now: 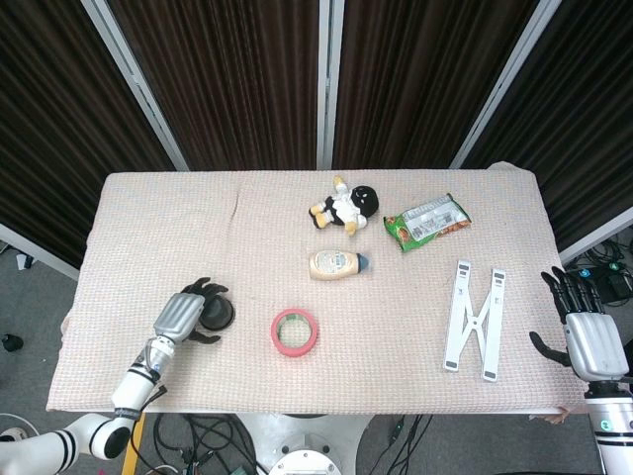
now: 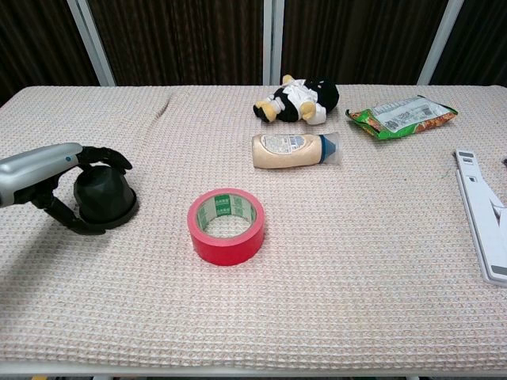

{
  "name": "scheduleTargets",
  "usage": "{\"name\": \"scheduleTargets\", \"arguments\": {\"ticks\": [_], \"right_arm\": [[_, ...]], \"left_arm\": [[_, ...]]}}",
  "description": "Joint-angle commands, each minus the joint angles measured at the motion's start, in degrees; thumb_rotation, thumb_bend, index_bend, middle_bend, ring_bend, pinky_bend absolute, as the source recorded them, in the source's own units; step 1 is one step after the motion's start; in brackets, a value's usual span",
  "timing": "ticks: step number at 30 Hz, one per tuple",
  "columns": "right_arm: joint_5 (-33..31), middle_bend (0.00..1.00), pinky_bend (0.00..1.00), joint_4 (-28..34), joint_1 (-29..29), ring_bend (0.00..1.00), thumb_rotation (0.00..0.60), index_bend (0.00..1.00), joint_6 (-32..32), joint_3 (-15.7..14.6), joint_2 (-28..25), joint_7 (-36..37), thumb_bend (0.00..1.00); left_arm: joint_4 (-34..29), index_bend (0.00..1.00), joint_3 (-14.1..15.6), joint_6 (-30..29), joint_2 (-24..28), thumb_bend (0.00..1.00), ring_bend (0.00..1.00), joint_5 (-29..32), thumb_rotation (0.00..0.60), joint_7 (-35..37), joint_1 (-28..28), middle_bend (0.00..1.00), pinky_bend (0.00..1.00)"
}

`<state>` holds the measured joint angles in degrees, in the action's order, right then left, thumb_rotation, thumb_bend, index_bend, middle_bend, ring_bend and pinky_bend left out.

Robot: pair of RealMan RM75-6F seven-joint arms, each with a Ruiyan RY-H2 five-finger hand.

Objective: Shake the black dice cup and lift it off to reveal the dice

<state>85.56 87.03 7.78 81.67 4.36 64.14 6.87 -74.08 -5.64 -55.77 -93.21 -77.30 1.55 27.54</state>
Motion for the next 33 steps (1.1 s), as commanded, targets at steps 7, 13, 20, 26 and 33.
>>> {"name": "scheduleTargets", "arguments": {"ticks": [7,13,20,26,33], "right_arm": [[-0.60,0.00,0.00,-0.60,0.06,0.00,0.600,0.00,-0.55,0.07,0.22,0.39,0.15],[-0.77,0.00,0.00,-1.13,0.13,0.00,0.600,0.00,-0.89,0.03,0.55,0.57,0.15],[-0.92,0.00,0.00,-1.25,0.15,0.00,0.600,0.00,-1.03,0.06,0.60,0.51,0.15],[-1.07,0.00,0.00,-0.99,0.15,0.00,0.600,0.00,-1.18,0.05,0.51,0.17,0.15],[-1.29,0.00,0.00,-1.08,0.06,0.00,0.600,0.00,-1.20,0.11,0.36,0.43,0.15]], "left_arm": [[2.33,0.19,-0.14,0.73,-1.07,0.06,0.09,1.38,0.600,-1.08,0.99,0.21,0.19],[2.90,0.19,-0.16,0.50,-1.26,0.06,0.13,2.24,0.600,-2.18,1.10,0.23,0.22],[2.79,0.20,-0.20,0.11,-1.24,0.06,0.15,2.85,0.600,-2.67,1.12,0.27,0.24],[3.12,0.20,0.18,0.26,-1.40,0.06,0.16,3.02,0.600,-3.00,1.26,0.28,0.25],[2.62,0.23,-0.11,-0.59,-1.35,0.06,0.19,2.95,0.600,-2.83,1.32,0.35,0.27]]}}
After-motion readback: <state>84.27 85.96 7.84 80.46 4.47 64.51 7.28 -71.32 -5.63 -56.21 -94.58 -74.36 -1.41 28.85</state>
